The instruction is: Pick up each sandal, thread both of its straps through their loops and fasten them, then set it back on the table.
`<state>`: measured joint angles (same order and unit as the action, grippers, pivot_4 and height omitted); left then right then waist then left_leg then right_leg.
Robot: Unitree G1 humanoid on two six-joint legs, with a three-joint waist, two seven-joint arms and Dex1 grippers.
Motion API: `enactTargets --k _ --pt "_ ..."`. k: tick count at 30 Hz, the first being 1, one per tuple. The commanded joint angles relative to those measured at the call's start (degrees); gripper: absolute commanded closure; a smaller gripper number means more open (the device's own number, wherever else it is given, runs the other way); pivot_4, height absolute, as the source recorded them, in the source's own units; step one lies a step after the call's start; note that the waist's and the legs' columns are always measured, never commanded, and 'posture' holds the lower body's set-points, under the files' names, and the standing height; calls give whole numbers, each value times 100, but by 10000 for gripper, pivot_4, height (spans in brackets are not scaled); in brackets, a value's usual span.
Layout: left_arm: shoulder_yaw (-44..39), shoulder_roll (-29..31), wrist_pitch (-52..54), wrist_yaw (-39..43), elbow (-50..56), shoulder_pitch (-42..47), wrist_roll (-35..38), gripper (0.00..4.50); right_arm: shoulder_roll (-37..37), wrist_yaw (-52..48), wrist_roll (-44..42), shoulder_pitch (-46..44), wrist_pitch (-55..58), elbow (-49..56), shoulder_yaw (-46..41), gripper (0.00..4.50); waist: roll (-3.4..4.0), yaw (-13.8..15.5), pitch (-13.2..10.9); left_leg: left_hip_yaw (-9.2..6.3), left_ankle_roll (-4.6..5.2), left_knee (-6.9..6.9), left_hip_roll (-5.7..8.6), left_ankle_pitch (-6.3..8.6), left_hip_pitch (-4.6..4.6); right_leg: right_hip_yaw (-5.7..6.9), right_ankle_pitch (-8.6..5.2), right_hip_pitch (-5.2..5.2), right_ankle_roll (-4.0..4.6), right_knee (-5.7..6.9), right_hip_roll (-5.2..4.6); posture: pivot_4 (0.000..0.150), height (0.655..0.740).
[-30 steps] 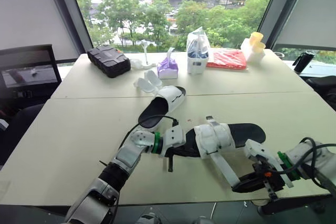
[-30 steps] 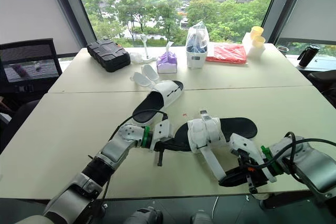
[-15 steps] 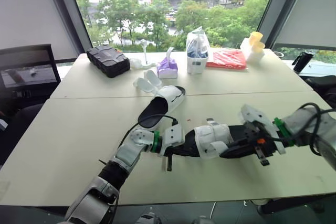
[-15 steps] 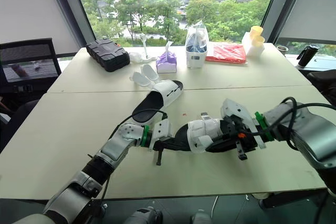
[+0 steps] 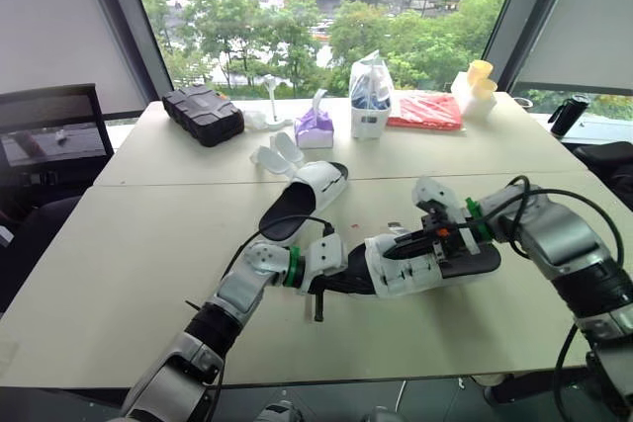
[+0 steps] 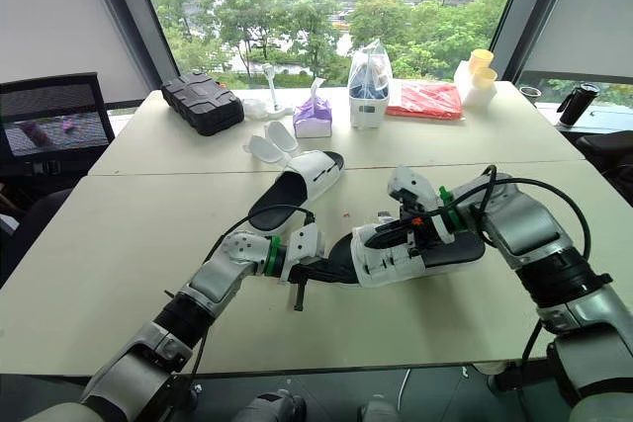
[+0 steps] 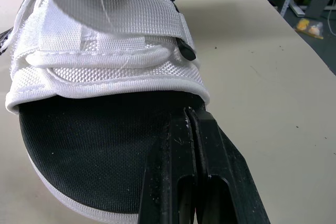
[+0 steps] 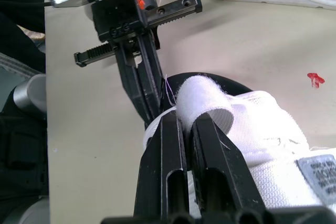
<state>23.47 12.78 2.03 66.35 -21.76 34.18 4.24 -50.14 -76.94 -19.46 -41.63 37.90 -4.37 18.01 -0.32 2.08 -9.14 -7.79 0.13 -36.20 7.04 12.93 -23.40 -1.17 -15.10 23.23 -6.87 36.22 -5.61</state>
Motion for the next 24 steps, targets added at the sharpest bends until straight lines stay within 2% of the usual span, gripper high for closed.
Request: enactTargets --k 1,2,8,9,15,19,24 --pt "136 78 143 -20 -146 -119 -196 45000 71 109 384 -221 -243 -373 5 37710 1 -2 0 0 0 0 0 0 0 0 0 0 0 0 0 1500 7400" --pt "133 78 153 -30 -137 -124 -192 45000 109 97 404 -236 -250 -439 6 34107 1 -2 1 0 -1 -1 0 -1 1 0 1 -1 1 0 0 1500 7400" --pt "131 78 178 -54 -106 -136 -186 45000 487 304 660 -387 -399 -823 -22 3203 1 -1 1 -1 -3 3 0 -2 3 -1 1 1 2 1 1 1500 7400" --pt "130 77 181 -55 -103 -138 -185 45000 538 310 697 -416 -412 -881 -25 645 1 -1 1 -1 -3 3 0 -2 3 -1 1 1 2 1 1 1500 7400" --pt "131 83 185 -62 -85 -148 -184 45000 1048 741 1234 -760 -891 -1724 49 645 4 -31 3 -1 -7 1 0 -4 6 -2 3 -2 5 5 2 1500 7400" --pt "131 89 188 -69 -76 -152 -183 45000 1324 586 1098 -1121 -390 -2229 -70 645 4 -46 3 -2 -11 2 1 -7 6 -2 4 1 5 10 3 1500 7400" --pt "124 92 191 -72 -72 -156 -181 45000 1405 262 1039 -1275 19 -2373 -37 645 5 -50 4 -3 -11 3 1 -7 6 -2 4 1 7 11 2 1500 7400"
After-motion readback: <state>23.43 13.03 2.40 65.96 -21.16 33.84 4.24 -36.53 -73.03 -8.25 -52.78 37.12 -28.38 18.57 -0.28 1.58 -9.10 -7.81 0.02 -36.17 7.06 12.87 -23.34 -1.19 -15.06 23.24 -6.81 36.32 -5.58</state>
